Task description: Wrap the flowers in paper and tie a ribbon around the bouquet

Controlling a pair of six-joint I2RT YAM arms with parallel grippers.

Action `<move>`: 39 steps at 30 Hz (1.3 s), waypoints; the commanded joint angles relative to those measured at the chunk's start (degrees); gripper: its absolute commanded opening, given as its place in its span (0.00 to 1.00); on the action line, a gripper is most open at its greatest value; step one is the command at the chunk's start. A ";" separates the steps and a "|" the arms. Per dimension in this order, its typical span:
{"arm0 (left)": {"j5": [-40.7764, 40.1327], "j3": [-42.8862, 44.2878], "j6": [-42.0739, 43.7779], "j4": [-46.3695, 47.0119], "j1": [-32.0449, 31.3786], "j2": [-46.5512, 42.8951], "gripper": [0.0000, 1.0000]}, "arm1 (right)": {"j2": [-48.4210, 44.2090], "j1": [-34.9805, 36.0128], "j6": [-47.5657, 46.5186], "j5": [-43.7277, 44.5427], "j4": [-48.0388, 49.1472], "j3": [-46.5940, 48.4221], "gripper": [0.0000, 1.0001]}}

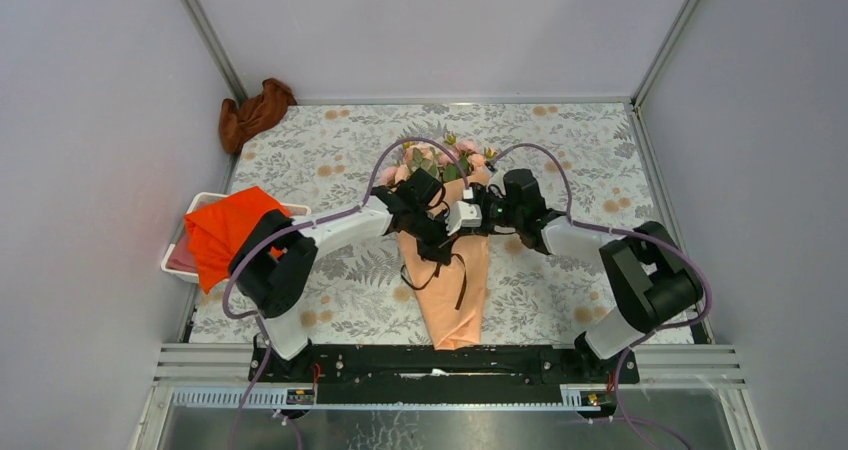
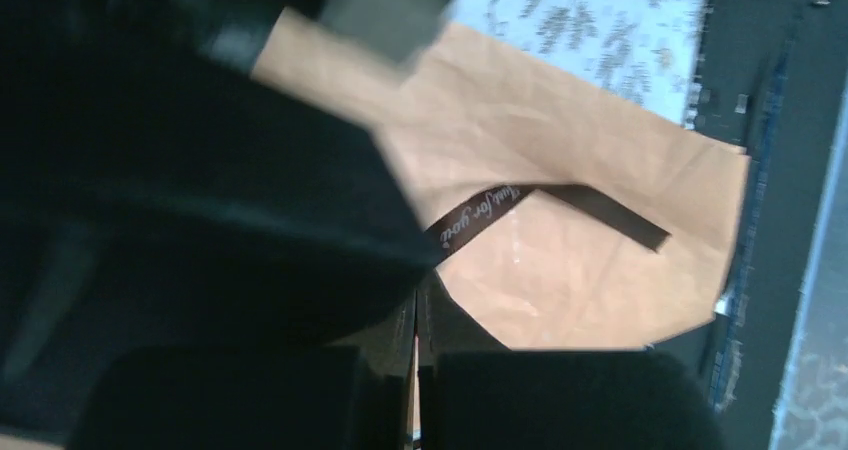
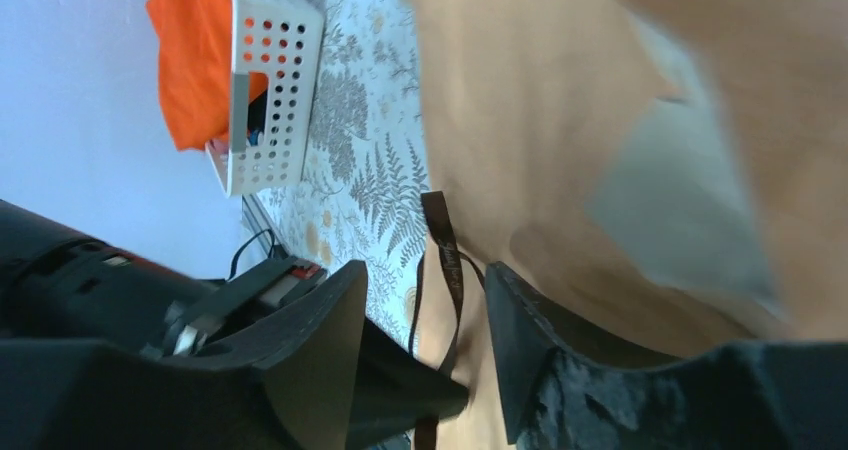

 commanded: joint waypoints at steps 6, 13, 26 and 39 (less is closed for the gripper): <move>-4.21 -1.46 -5.03 11.92 2.70 3.07 0.00 | -9.49 -3.00 -7.82 4.52 -19.58 1.46 0.64; -4.39 -1.52 -6.17 13.47 3.36 5.47 0.00 | -12.93 -3.86 -10.18 -1.34 -15.61 -4.22 0.61; -3.10 -0.81 -7.61 14.05 3.58 7.03 0.00 | -8.92 -3.01 -5.94 -0.79 -1.55 -12.54 0.55; -3.39 5.05 -2.25 2.74 4.17 6.46 0.18 | -5.32 -1.31 -5.45 7.30 -2.72 -13.06 0.00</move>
